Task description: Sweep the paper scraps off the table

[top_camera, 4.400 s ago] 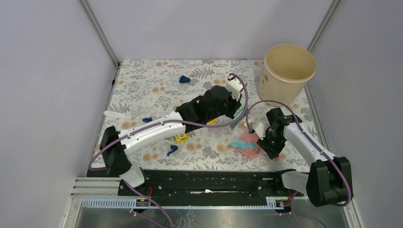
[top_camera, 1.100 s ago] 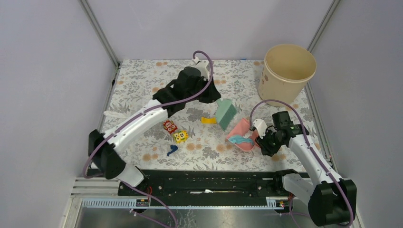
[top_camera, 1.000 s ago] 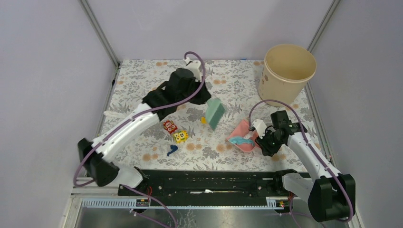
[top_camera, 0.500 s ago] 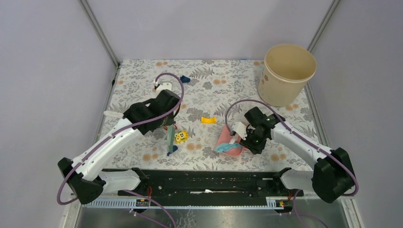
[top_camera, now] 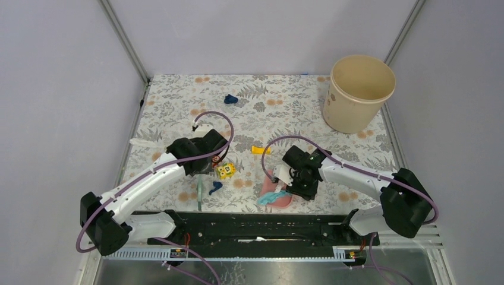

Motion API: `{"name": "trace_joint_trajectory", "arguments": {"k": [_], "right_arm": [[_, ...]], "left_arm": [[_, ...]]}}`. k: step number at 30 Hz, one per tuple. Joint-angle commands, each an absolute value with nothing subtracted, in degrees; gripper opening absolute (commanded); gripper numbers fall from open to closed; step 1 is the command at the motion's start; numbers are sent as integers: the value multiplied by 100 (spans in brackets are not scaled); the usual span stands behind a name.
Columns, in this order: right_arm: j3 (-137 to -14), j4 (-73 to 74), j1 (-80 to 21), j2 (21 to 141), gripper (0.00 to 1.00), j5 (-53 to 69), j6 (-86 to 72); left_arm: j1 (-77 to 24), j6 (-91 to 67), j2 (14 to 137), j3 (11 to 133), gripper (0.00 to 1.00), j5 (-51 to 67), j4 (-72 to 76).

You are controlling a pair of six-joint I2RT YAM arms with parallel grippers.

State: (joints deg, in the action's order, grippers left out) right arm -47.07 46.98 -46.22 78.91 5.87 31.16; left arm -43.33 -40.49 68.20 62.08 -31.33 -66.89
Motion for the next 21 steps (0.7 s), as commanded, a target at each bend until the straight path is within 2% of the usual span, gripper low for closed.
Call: {"name": "trace_joint_trajectory", "arguments": {"k": [1,8,10,13,17,21], "right_arm": [[-4684,4602,-4756,7963,0,479,2913],[-4746,4702,-4859,7989,2,435,2941],[-4727,4696,-4858,8067,12,471,2951],[-4576,4561,-4860,8099,31,405,2962],[-4334,4364,-4860,7873,43,151,3048],[-4142,4333,-4854,7622,50,140,3134]], "left_arm": [[-4417,-4071,6421,5738,0,-2568,-5853],[-4830,-4177,6194,5550,0,-2091,-5182],[-4924,-4177,6159,5502,0,-1982,-5040],[-5029,-4099,6210,5444,0,-1716,-4856],[-5155,-4100,6337,5432,0,-1505,-4678],[-5194,-4188,6350,5344,0,-1278,-4354]]}}
